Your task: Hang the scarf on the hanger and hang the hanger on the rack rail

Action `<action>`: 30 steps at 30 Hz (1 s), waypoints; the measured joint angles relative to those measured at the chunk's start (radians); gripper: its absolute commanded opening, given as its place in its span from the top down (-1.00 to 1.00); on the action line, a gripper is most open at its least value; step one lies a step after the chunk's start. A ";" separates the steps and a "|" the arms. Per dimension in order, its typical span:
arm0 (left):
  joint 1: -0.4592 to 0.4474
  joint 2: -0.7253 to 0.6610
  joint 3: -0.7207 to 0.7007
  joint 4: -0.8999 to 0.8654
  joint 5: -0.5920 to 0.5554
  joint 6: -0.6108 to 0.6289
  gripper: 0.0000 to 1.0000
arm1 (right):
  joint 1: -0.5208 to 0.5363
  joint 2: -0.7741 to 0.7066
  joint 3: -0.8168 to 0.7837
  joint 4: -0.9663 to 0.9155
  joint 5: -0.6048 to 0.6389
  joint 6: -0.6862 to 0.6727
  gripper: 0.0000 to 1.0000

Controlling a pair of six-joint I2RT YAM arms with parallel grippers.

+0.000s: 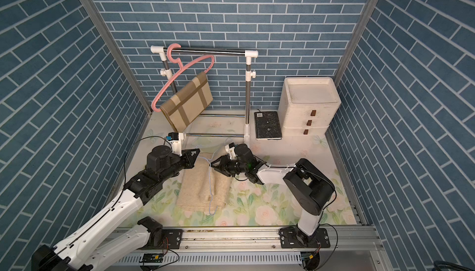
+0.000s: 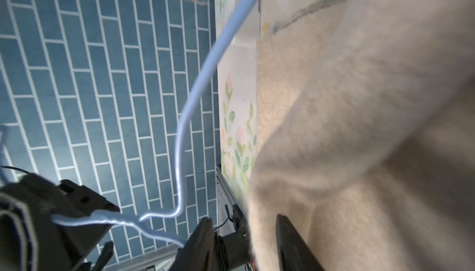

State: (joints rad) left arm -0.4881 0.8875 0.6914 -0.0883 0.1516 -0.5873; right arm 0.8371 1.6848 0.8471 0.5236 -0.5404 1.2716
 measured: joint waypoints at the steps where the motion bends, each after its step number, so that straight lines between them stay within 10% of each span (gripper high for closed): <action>1: -0.001 0.004 0.013 -0.006 0.001 0.010 1.00 | -0.011 -0.033 -0.005 -0.011 0.008 -0.011 -0.08; 18: -0.002 0.074 0.080 -0.080 0.029 0.106 1.00 | -0.031 0.066 0.140 0.029 0.097 0.025 -0.30; 30: -0.002 0.072 0.090 -0.087 0.029 0.106 0.86 | 0.012 0.135 0.175 0.036 0.119 0.095 1.00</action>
State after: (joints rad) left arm -0.4896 0.9596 0.7818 -0.1753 0.1806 -0.4808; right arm 0.8494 1.8198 1.0225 0.5594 -0.4217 1.3666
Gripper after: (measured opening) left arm 0.086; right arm 0.046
